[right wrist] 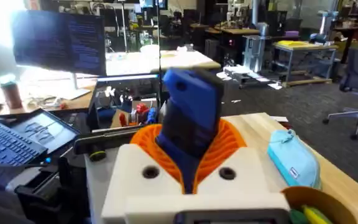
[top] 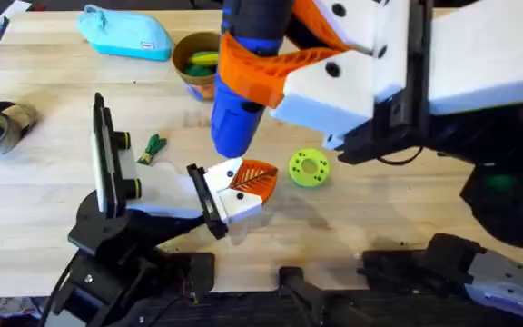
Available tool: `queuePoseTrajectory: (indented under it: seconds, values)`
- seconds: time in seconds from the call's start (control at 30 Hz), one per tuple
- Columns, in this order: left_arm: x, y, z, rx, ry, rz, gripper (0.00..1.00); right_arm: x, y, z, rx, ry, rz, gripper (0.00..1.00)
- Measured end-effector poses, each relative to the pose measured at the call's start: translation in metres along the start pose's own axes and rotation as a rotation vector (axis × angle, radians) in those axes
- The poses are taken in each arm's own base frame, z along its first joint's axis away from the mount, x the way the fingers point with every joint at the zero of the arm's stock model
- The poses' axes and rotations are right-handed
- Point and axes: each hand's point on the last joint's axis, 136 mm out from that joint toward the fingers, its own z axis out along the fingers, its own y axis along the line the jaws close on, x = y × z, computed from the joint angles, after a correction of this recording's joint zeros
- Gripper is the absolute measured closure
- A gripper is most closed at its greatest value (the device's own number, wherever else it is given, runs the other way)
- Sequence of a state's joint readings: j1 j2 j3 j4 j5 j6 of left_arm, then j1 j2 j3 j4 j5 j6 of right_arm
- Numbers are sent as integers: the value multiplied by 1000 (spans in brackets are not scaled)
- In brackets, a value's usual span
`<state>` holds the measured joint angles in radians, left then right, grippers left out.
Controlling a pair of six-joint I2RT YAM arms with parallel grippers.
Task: Pick up the gripper from the table and insert it into the empty holder that is missing its gripper. Then pick up a screw, insert it into the mounting hole, and use the screwdriver to tighten it. Finally, clean up the table by picking up the vegetable and placing it into the bucket.
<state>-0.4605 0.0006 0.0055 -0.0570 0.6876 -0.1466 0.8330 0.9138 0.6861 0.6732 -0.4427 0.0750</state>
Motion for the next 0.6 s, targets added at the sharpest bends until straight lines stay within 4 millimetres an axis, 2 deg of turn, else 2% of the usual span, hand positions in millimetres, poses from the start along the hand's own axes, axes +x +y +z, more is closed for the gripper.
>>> queuePoseTrajectory:
  seconds: [0.37,0.6]
  values:
    - [0,0,0,0,0,0,983,35,-6,7,8,102,53,947]
    - [0,0,0,0,0,0,983,44,-8,9,9,122,64,949]
